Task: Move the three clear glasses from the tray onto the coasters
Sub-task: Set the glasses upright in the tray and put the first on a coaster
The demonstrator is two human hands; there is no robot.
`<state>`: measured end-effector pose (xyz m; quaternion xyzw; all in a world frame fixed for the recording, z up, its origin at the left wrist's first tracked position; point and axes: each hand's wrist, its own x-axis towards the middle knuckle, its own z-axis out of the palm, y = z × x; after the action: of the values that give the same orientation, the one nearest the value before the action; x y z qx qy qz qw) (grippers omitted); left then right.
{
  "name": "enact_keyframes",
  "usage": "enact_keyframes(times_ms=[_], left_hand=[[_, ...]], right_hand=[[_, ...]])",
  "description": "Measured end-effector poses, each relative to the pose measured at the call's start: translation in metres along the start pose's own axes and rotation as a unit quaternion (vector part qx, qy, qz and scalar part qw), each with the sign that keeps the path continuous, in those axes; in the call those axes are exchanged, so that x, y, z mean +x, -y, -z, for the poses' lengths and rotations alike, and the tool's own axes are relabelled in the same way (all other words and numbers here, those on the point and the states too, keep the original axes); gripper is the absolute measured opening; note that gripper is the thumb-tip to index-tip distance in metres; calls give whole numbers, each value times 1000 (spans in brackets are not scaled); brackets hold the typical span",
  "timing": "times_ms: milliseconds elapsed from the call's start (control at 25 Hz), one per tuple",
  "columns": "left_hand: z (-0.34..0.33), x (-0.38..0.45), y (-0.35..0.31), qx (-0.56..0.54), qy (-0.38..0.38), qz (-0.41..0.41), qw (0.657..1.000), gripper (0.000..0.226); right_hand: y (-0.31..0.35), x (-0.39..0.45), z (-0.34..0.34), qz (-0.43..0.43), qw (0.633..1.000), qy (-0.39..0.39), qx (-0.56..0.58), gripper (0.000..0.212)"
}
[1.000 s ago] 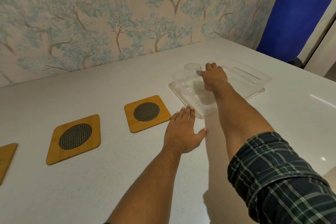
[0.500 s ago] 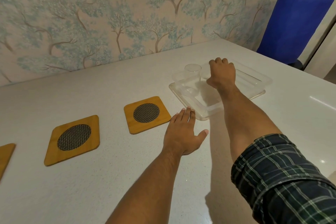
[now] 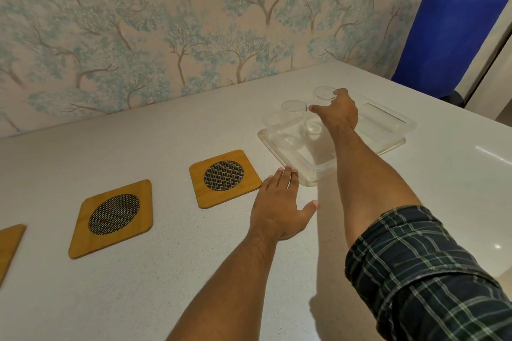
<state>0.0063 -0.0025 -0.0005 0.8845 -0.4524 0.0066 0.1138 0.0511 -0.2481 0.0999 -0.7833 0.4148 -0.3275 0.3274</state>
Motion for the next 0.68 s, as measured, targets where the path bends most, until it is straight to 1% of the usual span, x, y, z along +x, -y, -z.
enact_keyframes(times_ms=[120,320,480,560,680], left_hand=[[0,0,0,0,-1,-1,1000,91],[1,0,0,3,-1,-1,1000,91],[1,0,0,2,-4,-2,1000,91],[1,-1,0,3,0,-3,1000,91],[1,0,1,0,3,-3,1000,91]], right_hand=[[-1,2,-3,4,1000,11,-6,86],[5,5,-8,32,992,27,-120,83],[2,10,-4,37,981,68,-179,93],[-1,13,5,41,977,82,-190,94],[-8,17,23,41,976,41,-210,81]])
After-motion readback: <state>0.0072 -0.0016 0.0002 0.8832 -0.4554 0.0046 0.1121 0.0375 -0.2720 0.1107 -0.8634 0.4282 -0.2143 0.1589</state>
